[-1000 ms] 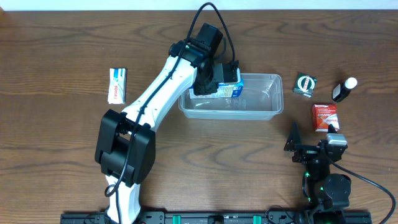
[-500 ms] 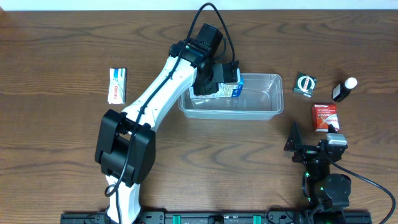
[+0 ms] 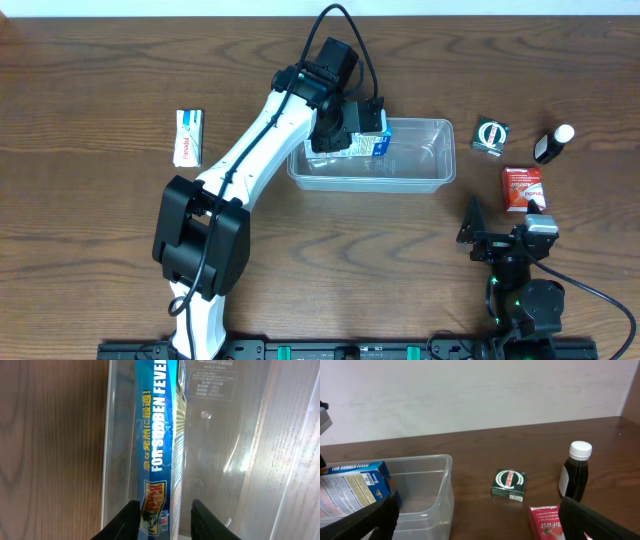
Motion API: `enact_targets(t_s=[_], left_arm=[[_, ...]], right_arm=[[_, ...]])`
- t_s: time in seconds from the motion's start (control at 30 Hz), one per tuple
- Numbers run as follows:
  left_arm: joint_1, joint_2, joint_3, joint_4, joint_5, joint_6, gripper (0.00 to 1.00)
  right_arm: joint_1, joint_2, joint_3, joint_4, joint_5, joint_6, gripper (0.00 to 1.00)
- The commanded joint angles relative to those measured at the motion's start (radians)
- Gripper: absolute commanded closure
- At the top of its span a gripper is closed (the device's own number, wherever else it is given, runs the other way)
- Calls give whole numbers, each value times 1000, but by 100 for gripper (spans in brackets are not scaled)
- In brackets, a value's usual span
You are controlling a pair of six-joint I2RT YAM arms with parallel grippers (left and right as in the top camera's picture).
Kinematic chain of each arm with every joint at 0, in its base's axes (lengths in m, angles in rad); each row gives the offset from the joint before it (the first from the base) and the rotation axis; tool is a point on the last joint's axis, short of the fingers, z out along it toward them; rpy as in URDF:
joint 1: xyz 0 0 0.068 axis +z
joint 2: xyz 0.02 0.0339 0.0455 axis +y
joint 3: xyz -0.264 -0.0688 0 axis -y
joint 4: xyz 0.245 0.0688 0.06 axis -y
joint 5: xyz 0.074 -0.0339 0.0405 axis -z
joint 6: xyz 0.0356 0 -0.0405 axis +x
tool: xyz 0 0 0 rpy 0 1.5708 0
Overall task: Pack container
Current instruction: 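Lower the blue box upright into the container's left end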
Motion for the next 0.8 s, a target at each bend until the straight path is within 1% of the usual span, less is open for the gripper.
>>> enact_targets(t_s=[0.0,0.1,0.2,0.6,0.63,0.67,0.77], left_arm=[[18,29,-11,0,-5,9,66],[26,30,-11,0,-5,9,66],[28,30,-11,-1,-5,9,72],[29,32,-11,2,-5,9,73],[29,33,-11,3,-5,9,74],[29,34,-11,3,-5,9,78],[30,36,-11,3,-5,9,81]], right_arm=[[-12,-6,-2,-4,-3,-11,1],[-12,-6,-2,-4,-3,-11,1],[-12,-6,-2,-4,-3,-11,1],[-12,-6,-2,-4,-3,-11,1],[-12,-6,-2,-4,-3,-11,1],[-12,-6,-2,-4,-3,-11,1],[-12,-6,-2,-4,-3,-11,1]])
